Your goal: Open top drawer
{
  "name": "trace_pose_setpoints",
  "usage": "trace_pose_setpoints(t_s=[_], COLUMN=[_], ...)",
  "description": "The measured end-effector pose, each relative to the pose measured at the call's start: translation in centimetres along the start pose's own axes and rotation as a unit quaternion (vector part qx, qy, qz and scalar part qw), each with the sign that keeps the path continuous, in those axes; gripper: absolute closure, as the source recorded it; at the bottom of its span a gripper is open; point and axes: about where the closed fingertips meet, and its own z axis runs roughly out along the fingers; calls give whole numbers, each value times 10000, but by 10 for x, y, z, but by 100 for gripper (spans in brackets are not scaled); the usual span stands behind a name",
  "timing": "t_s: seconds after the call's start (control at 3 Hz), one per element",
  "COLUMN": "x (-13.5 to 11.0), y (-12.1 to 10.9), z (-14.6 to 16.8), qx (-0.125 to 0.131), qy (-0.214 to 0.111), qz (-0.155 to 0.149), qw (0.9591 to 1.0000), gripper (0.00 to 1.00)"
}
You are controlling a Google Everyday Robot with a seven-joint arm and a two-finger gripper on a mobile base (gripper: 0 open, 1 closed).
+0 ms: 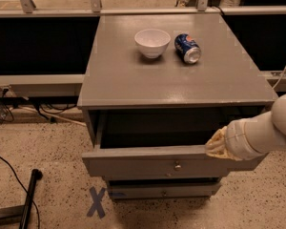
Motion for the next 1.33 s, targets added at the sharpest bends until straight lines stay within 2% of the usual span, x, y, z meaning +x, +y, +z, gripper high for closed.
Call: trace_pose_setpoints(t_s=[0.67,1.0,1.33], x=[-1,1,28], y=[2,-1,5], z=[-2,-2,11], qx=[26,-129,-617], qy=[-37,174,501], qz=[12,-10,220], qw=[10000,9998,9966], gripper=[7,0,2])
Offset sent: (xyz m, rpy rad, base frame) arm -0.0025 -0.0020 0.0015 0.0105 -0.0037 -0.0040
